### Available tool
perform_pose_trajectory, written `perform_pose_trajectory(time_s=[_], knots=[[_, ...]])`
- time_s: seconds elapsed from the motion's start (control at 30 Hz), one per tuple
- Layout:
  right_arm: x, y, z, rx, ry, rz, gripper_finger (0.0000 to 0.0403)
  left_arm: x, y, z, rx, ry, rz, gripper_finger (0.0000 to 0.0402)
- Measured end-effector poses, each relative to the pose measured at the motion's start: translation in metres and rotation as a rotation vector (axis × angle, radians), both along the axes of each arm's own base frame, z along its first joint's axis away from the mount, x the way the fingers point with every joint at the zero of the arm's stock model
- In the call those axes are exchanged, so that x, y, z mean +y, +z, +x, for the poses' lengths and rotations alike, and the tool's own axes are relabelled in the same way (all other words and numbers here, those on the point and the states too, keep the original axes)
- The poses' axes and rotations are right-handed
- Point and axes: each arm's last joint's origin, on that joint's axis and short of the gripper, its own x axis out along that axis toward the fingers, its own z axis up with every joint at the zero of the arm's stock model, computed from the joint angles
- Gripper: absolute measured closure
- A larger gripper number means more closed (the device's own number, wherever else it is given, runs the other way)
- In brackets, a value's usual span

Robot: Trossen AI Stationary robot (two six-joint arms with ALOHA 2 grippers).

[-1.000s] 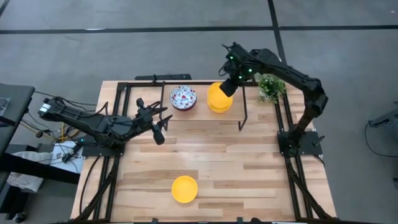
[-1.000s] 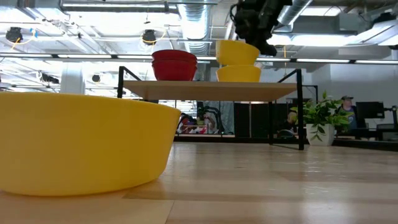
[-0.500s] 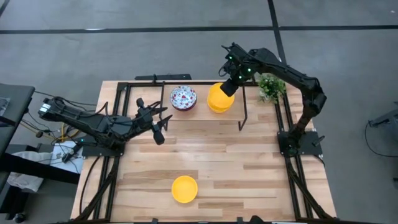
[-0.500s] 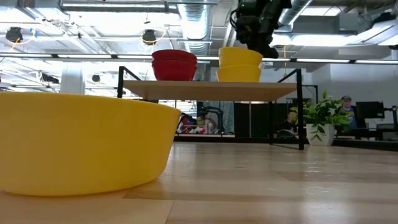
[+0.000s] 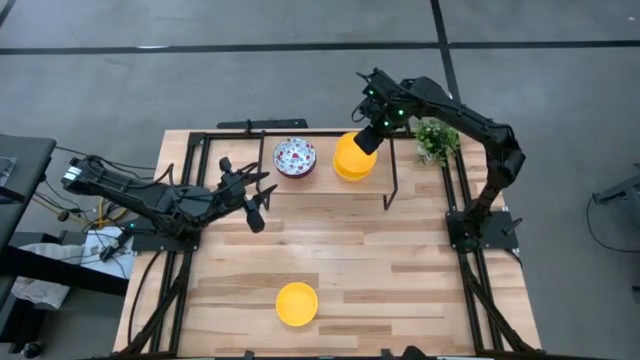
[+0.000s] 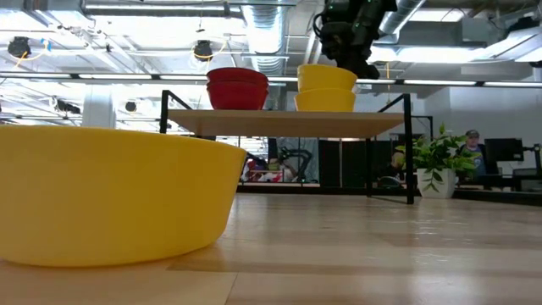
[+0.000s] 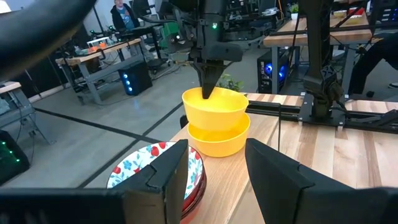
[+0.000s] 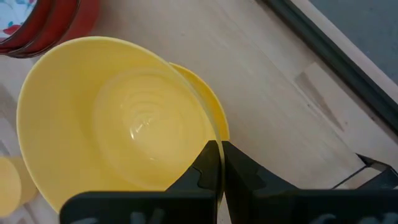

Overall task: Pick & Place Mini bowls
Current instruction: Stack the top yellow bowl on the yellow bowl on the shelf

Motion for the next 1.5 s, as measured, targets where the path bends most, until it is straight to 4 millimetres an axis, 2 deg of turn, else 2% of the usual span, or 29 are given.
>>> perform_pose_trajectory(time_s=[0.8,1.1,1.27,1.5], knots=[[0.004,0.0,0.003,0.002,0.006,0.004,0.0403,0.0,0.001,0.0,-0.007,0.0,-0.003,0.0243],[0.008,0.019,-0.003,0.002,-0.009,0.001,0.0403,0.0,0.001,0.0,-0.008,0.0,-0.003,0.0243],[0.009,0.015,-0.004,0.047,-0.013,0.007,0.0403,0.0,0.001,0.0,-0.013,0.0,-0.005,0.0243],[0.007,0.002,0.013,0.112,0.022,0.038,0.0403,0.0,0.002,0.0,-0.019,0.0,-0.007,0.0243]])
